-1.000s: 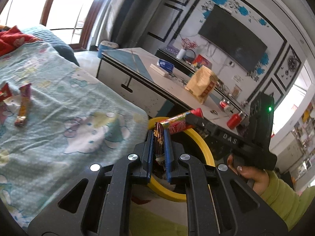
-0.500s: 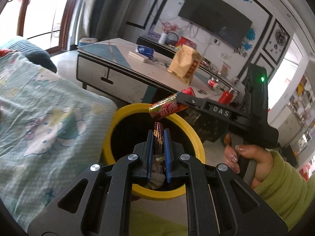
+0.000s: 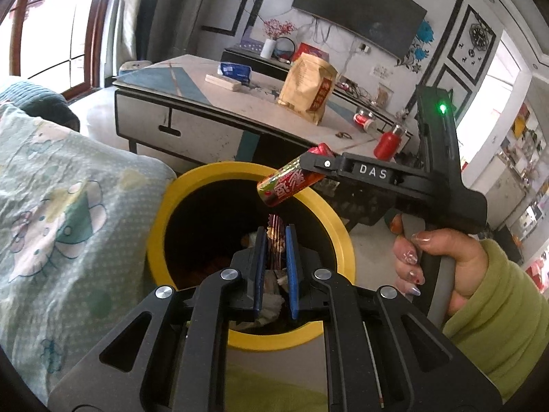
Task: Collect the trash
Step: 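Open the right tool to drop the red container while the left tool releases the wrapper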
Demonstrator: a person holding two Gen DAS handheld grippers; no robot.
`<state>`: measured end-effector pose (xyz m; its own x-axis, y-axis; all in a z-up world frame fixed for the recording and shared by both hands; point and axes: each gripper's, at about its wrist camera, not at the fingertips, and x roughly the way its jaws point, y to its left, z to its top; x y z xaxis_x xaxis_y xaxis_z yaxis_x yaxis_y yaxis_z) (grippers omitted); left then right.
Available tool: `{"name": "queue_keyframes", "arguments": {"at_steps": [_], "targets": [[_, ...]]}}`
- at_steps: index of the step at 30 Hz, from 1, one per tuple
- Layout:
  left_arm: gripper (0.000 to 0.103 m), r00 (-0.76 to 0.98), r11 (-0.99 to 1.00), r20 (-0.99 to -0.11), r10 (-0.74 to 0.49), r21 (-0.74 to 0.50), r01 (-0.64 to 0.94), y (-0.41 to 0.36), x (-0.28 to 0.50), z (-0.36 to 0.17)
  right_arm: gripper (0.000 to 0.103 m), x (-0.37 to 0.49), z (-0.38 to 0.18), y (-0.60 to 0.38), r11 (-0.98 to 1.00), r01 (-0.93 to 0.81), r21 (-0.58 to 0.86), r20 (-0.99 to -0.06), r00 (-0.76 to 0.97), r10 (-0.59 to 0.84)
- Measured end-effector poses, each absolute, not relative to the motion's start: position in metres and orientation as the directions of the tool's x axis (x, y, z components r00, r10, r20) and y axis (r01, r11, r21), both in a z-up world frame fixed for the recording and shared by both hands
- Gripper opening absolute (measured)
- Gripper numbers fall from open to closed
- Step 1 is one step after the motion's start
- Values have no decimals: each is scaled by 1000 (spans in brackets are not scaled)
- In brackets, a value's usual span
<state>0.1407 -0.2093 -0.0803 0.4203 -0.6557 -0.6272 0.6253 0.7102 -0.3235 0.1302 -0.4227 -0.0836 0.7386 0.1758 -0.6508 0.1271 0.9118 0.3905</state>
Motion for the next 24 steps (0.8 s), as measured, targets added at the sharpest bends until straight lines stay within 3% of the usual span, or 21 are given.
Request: {"name": "queue_keyframes", "arguments": {"at_steps": [6,8,9,10,11,13,15,17,18,24], "targets": [[6,397,695,-638,-660,-316,646,-223,140,-88,31,130,-88,-429,903,142,406,-660,729,182],[15,401,701,-644,-651,-306,645,-226,142,-89,32,132,-88,-431,899,148,413,-661,727,184],[31,405,707,-648,-645,-306,637,-226,142,-89,32,132,-89,-432,897,153,414,-662,727,181],[39,405,709,-647,-646,-313,632,-224,144,-89,34,132,-88,-432,896,155,415,-663,726,182],[39,405,708,-645,-648,-316,631,-224,144,-89,36,132,-89,-433,892,158,423,-662,726,185],[50,419,715,-642,-642,-303,631,-222,143,-87,50,132,-88,-434,891,165,424,-662,727,181],[60,431,722,-637,-639,-302,623,-219,143,-86,55,130,-85,-434,891,171,421,-657,735,170],[75,445,730,-630,-636,-305,611,-215,143,-83,61,130,-83,-432,895,174,411,-655,739,157],[89,459,738,-626,-630,-300,604,-212,143,-82,66,129,-80,-430,900,176,399,-653,743,145],[92,515,768,-608,-604,-275,578,-198,141,-73,75,125,-67,-419,921,164,354,-632,768,106]]}}
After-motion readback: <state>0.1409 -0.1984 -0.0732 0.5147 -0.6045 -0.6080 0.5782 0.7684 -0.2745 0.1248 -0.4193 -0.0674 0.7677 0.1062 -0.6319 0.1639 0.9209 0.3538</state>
